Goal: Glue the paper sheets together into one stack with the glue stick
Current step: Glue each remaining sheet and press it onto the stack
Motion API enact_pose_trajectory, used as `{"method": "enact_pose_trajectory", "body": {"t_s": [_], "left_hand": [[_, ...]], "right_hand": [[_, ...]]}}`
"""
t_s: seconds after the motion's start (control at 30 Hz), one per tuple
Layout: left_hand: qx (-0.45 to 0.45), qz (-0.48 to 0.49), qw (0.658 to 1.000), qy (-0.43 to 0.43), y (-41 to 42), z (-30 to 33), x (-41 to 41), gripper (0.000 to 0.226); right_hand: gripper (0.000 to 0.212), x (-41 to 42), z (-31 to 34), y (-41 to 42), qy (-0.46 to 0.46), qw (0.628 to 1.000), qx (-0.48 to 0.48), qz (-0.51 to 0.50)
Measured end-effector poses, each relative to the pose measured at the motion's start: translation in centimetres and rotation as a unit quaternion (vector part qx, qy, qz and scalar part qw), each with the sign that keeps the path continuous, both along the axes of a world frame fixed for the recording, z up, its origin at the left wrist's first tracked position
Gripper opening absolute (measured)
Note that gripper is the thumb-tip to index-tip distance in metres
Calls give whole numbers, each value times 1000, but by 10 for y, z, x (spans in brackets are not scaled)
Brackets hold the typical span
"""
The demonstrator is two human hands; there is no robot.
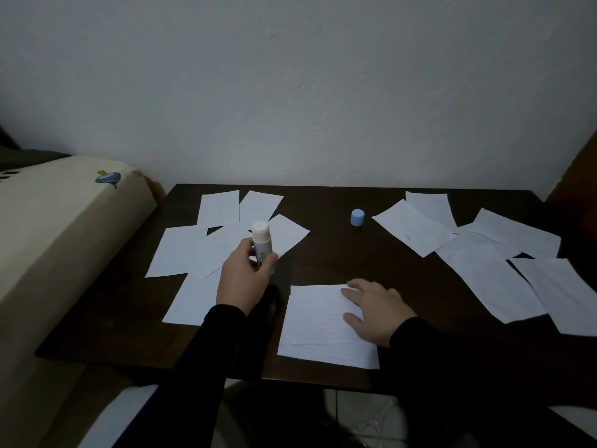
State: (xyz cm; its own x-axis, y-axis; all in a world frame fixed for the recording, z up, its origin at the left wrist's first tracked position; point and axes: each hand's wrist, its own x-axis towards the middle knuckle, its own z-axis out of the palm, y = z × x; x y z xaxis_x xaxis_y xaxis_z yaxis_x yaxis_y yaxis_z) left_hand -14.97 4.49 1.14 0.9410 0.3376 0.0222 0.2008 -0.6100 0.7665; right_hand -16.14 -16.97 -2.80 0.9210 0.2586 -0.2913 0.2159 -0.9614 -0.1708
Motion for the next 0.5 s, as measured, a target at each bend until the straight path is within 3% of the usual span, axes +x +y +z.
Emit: {"method": "enact_pose_trajectory", "body": {"t_s": [0.27, 0.5], "left_hand": [[-5, -10, 1000, 12, 6, 7, 7, 48], [-28, 2, 999, 16, 25, 11, 17, 53]], "right_hand": [[51, 11, 21, 9, -2, 1000, 24, -19], [37, 47, 33, 59, -29, 992, 117, -38]]}}
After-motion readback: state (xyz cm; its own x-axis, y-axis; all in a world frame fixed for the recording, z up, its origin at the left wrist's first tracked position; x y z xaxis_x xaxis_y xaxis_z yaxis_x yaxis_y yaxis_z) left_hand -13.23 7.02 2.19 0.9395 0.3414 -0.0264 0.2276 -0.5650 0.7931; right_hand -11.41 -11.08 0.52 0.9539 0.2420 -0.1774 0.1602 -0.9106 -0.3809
